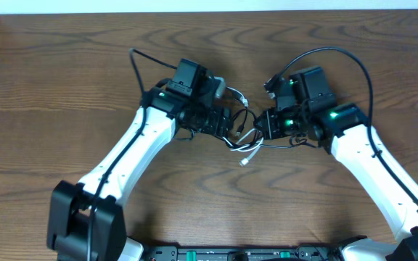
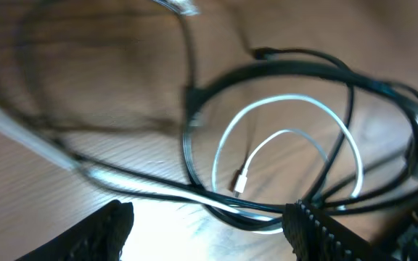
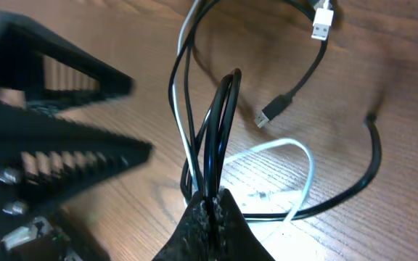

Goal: Untangle cables

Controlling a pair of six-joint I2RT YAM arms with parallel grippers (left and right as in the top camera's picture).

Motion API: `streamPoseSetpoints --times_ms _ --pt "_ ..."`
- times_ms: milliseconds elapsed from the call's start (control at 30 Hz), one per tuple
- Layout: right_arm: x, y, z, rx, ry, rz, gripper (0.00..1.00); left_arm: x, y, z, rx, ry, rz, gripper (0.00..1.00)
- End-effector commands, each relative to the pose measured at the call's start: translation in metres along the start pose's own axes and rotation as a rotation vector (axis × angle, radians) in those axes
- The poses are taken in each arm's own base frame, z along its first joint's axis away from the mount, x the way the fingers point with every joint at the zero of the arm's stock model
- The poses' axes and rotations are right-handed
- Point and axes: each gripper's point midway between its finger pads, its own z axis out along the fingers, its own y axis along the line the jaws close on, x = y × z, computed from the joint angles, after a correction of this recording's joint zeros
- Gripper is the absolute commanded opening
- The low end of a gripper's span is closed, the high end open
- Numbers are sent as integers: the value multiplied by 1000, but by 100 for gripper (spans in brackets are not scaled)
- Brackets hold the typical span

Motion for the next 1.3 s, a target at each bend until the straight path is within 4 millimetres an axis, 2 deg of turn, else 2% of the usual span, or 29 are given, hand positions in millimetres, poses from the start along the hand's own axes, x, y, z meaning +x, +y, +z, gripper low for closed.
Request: streamPoseSetpoints --times_ms 0,233,467,633,767,800,833,967,1067,1167,1267 --pt "-3 11 -10 -108 -4 -60 1 11 -28 13 216 50 169 70" --pt "-1 0 -16 -109 4 -56 1 29 -31 39 279 138 228 65" --pt "2 0 -15 -106 14 -75 9 30 -54 35 442 113 322 61" --pt "2 0 -15 -106 14 -75 8 33 -58 38 435 122 343 52" --pt "3 0 -15 -105 18 -76 7 38 -50 49 323 153 355 48" --pt "3 -3 -15 -89 17 -74 7 38 -48 52 294 161 346 48" --pt "2 -16 -14 -15 15 -35 5 40 -44 55 251 172 332 48" --pt "1 -56 -19 218 -14 97 22 44 -34 63 122 199 299 50" --pt "0 -63 -21 259 -23 97 31 48 -27 69 23 211 315 51" --pt "-1 -68 -22 277 -27 102 33 53 -25 76 -35 214 368 51" --pt "-1 -75 -25 302 -31 114 34 60 -31 84 -22 224 439 50"
